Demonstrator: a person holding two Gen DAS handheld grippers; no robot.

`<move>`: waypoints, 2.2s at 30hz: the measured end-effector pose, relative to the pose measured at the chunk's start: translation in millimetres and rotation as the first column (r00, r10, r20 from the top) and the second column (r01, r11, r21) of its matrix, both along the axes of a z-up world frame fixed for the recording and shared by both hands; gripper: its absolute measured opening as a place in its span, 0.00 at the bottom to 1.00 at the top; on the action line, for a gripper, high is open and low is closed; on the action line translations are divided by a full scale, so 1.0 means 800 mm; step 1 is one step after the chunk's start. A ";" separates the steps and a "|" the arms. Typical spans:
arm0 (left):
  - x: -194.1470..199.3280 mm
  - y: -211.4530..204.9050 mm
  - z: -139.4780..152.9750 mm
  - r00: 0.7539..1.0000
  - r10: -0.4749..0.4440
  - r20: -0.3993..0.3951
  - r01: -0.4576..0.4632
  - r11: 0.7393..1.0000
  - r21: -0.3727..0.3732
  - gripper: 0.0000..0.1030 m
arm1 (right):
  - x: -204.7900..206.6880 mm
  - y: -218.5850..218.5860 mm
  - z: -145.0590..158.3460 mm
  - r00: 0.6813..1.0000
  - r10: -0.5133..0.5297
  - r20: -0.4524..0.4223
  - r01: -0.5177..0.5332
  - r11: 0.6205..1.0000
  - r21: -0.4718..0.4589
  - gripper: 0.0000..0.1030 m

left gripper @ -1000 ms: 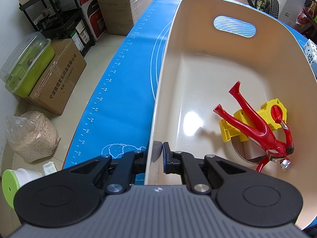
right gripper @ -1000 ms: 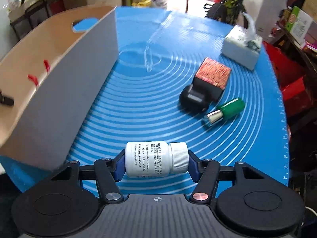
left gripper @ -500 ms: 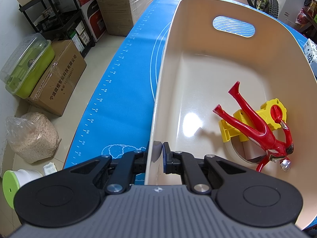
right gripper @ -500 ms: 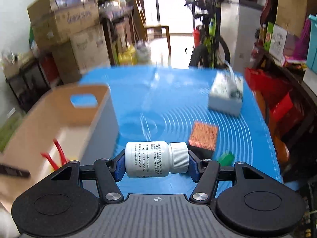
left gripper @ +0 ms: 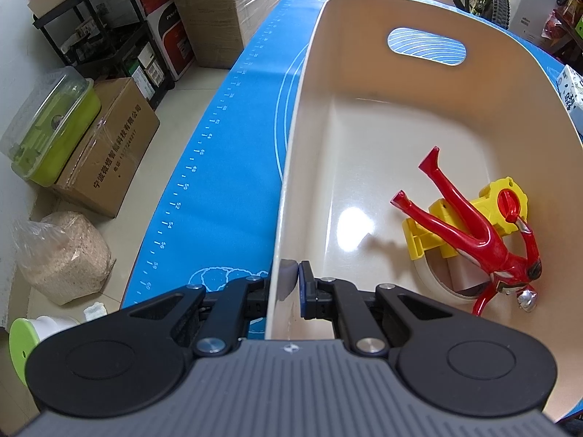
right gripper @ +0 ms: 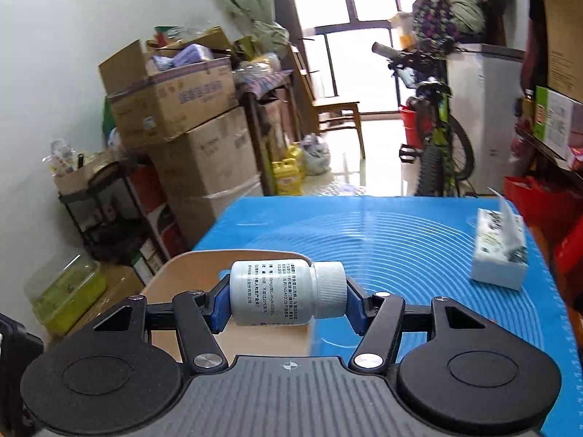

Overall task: Organize rigid objects
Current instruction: 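Carry the pill bottle into the bin and release it with the right gripper, then move the right gripper to the red floral box and grasp it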

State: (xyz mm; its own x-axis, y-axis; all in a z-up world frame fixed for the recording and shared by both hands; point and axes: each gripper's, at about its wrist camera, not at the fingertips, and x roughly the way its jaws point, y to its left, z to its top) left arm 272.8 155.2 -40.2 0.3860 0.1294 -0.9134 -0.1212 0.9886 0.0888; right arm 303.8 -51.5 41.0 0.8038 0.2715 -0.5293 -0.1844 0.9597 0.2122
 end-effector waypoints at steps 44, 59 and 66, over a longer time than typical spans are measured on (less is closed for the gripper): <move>0.000 0.000 -0.001 1.000 -0.001 0.001 0.001 1.000 0.002 0.11 | -0.011 0.026 -0.024 0.986 0.079 -0.146 -0.089 0.994 -0.065 0.88; 0.000 0.001 -0.002 1.000 -0.001 0.000 0.001 1.000 0.002 0.11 | 0.018 -0.111 -0.039 0.968 -0.203 -0.150 0.199 0.979 -0.043 0.97; 0.000 0.001 -0.002 1.000 0.001 -0.002 -0.001 1.000 0.003 0.11 | 0.041 -0.145 -0.088 0.932 -0.291 -0.218 0.281 0.957 -0.074 0.98</move>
State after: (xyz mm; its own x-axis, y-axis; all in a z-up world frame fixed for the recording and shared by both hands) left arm 272.5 156.4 -42.1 0.3844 0.1326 -0.9136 -0.1222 0.9882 0.0920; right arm 336.3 -167.5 -29.2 0.7037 0.0218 -0.7101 0.1469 0.9735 0.1754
